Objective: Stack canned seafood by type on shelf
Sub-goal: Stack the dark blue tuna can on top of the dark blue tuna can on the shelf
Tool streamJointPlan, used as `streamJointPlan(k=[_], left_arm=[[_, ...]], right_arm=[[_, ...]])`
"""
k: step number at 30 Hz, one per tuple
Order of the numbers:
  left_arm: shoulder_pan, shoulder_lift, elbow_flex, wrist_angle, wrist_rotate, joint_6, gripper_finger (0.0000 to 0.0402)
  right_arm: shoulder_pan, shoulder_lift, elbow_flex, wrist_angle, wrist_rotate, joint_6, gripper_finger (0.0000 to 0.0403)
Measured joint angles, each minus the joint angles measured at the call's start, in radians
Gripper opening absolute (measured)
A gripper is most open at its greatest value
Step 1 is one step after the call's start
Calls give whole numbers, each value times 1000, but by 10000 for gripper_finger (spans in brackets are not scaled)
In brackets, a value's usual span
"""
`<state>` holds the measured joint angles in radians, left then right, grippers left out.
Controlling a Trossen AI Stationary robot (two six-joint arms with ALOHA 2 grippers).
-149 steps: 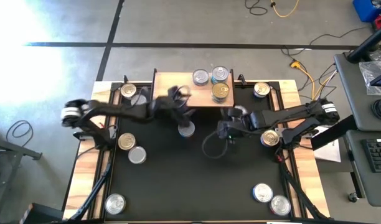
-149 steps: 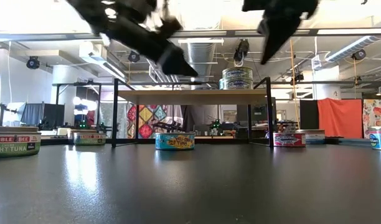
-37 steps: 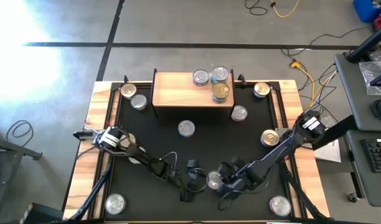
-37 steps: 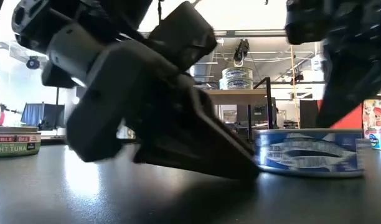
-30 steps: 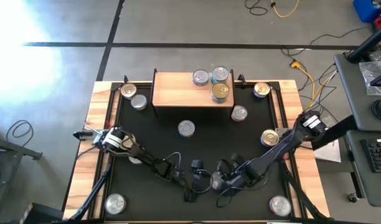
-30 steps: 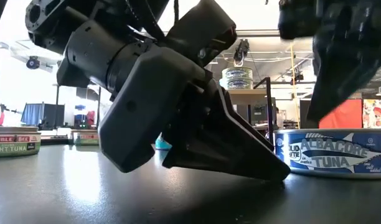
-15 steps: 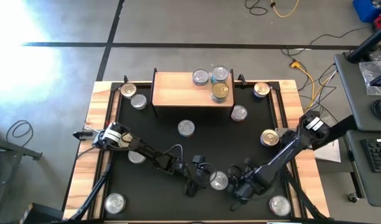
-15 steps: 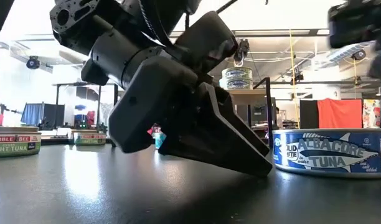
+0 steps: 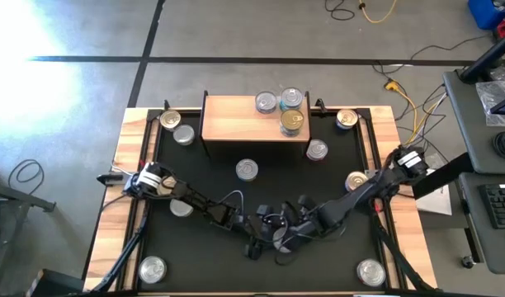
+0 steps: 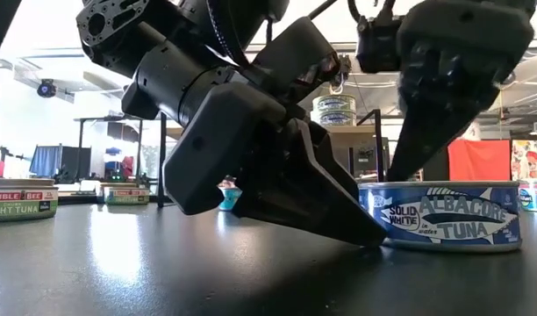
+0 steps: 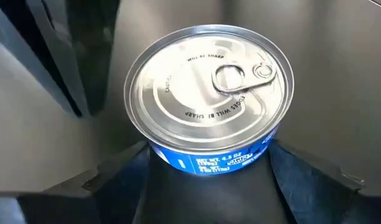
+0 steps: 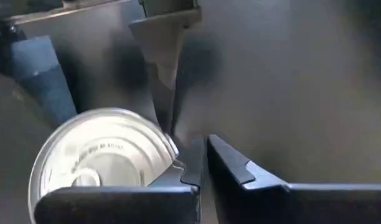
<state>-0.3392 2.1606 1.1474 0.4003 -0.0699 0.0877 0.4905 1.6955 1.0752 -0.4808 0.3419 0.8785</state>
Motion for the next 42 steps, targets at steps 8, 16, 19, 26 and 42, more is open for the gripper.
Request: streamJointPlan(k=[8, 16, 19, 26, 42], left_arm=[[-12, -2, -2, -15, 1, -68, 325], [21, 2, -1, -20, 79, -93, 343], [15, 9, 3, -10, 80, -65, 344], [2, 59, 37, 18, 81, -94, 344], [-13, 77, 53, 111, 42, -188, 343]], right_arm=[[127, -51, 23, -198, -66, 208, 13], [189, 11, -1, -160, -67, 331, 13], [158, 32, -1, -73, -47, 254, 13], [91, 51, -3, -7, -66, 149, 13], [81, 53, 28, 0, -14, 116, 13]])
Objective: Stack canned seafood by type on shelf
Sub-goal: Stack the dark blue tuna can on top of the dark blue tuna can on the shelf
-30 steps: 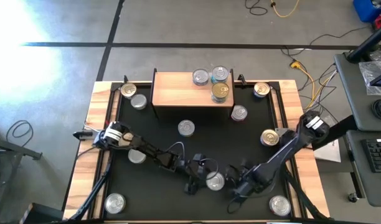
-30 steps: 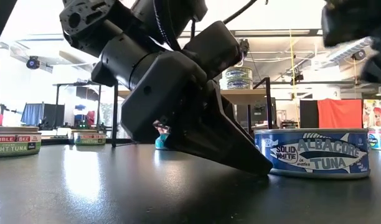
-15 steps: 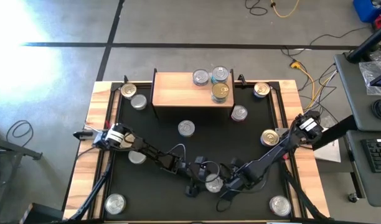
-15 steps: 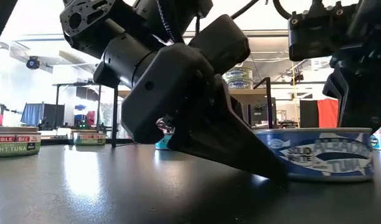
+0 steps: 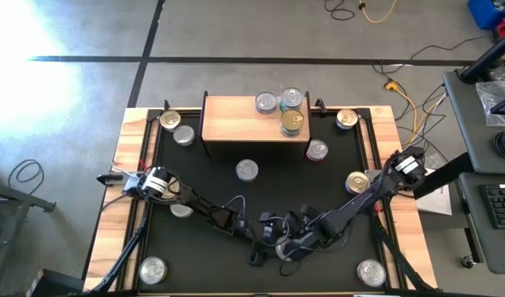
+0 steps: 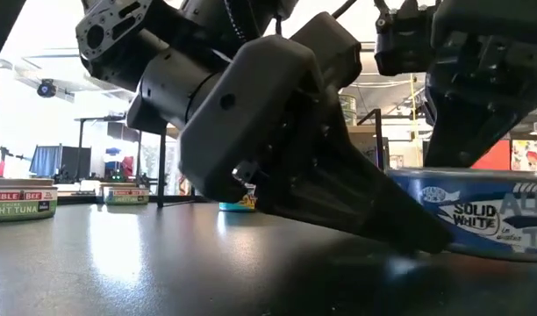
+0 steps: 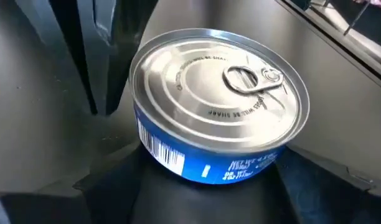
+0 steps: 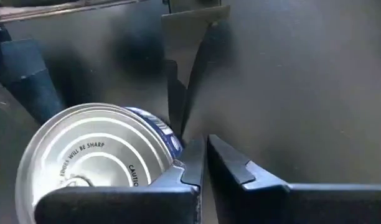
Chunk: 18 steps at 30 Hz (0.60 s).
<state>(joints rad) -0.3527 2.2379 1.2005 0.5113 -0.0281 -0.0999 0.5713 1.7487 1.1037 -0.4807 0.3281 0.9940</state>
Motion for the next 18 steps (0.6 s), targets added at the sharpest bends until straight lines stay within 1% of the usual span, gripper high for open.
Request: streamJointPlan(k=[2, 5, 8, 12, 15, 18], left_arm=[[0, -1, 2, -16, -9, -2, 343], [1, -5, 2, -33, -14, 11, 343], [2, -8, 2, -40, -16, 14, 343], [2, -10, 1, -46, -16, 15, 343], [3, -10, -1, -27, -16, 5, 343], [3, -9, 1, -7, -17, 6, 343]], right_arm=[[0, -10, 27, -74, -7, 8, 13], [14, -28, 76, -233, -14, 49, 13], [50, -36, 110, -312, -43, 89, 13], [113, -31, 114, -311, -105, 175, 13], [149, -9, 103, -270, -110, 224, 13], [158, 18, 100, -223, -91, 235, 13]])
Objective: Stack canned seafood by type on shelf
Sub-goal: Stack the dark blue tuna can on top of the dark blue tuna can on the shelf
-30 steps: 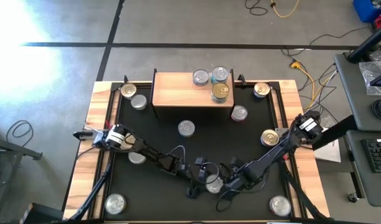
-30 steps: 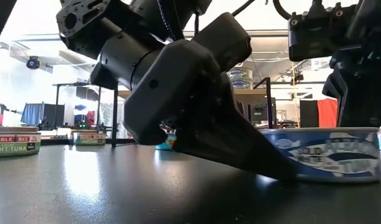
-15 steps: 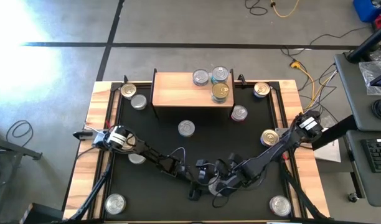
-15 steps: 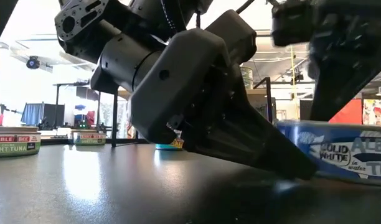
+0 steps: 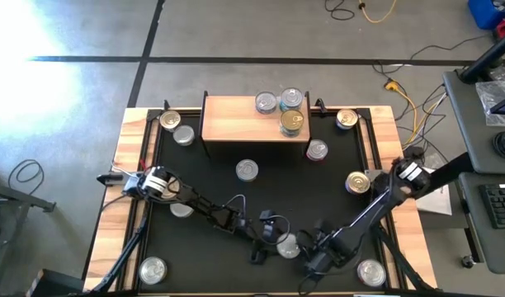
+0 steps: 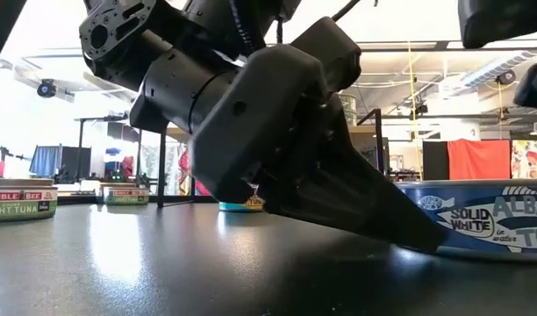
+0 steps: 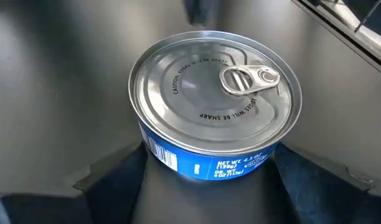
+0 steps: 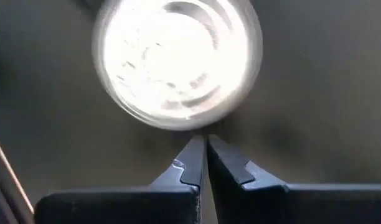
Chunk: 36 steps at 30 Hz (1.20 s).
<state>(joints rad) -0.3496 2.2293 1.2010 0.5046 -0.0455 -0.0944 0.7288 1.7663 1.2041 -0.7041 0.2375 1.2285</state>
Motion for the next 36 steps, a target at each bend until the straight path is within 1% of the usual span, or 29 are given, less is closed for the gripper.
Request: streamJointPlan(k=[4, 7, 12, 14, 18, 20, 22, 25, 31, 33, 36], left_arm=[[2, 1, 35, -62, -2, -8, 343], [2, 1, 64, -133, 17, 27, 343], [2, -1, 101, -203, 44, 37, 346], [2, -1, 115, -221, 59, 20, 354], [-3, 12, 162, -285, 54, -1, 382], [-8, 37, 195, -306, 47, -3, 395], [-16, 63, 227, -321, 34, 1, 398], [-20, 81, 256, -326, 28, 15, 398], [-23, 77, 246, -288, 0, 10, 397], [-23, 77, 233, -261, -12, 0, 390], [-36, 66, 198, -199, -64, -17, 372]], right_arm=[[-5, 45, -1, 37, -6, -43, 13], [-11, 67, 1, 60, 3, -86, 13], [-35, 80, 0, 126, 13, -206, 13], [-48, 85, 0, 148, 4, -248, 13], [-71, 93, 0, 179, -3, -307, 13], [-80, 94, 0, 185, -6, -326, 13], [-81, 93, 1, 187, -7, -340, 13], [-81, 93, 1, 186, -13, -347, 13], [-74, 94, 1, 187, -14, -342, 13], [-72, 91, 1, 185, -13, -341, 13], [-70, 85, 1, 174, -11, -340, 13]])
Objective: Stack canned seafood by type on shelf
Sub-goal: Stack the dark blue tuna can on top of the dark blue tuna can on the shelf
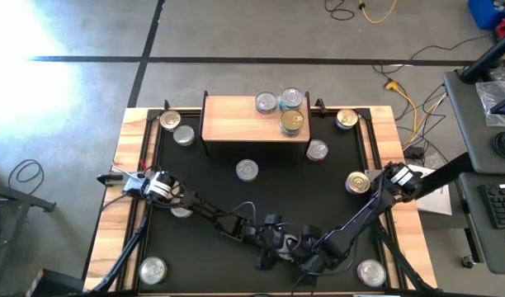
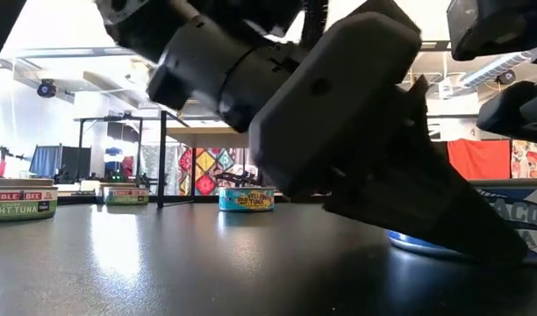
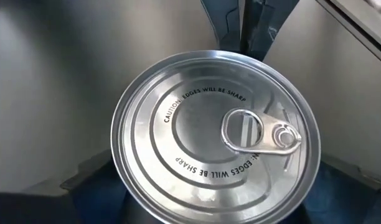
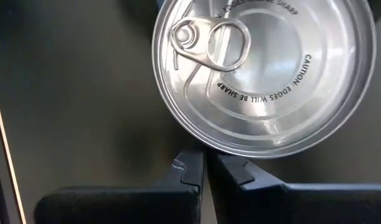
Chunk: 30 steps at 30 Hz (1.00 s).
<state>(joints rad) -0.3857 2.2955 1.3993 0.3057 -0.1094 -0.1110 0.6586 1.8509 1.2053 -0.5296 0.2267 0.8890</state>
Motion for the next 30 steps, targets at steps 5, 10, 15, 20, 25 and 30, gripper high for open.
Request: streamJointPlan(k=[5, 10, 15, 20, 25, 30], left_arm=[[-7, -106, -152, 100, -88, -11, 363], [22, -358, -351, 139, -153, 2, 363], [132, -637, -495, 69, -159, 108, 363], [359, -841, -505, -112, -29, 203, 363], [615, -891, -423, -265, 120, 291, 363], [818, -808, -259, -430, 273, 392, 363]], right_arm=[[8, -50, 0, -46, 58, 17, 13], [10, -146, 5, -122, 96, -2, 13], [-30, -233, 3, -132, 140, -144, 13], [-139, -281, 3, -134, 162, -281, 13], [-264, -298, 16, -138, 156, -408, 13], [-381, -306, 101, -132, 154, -568, 13]])
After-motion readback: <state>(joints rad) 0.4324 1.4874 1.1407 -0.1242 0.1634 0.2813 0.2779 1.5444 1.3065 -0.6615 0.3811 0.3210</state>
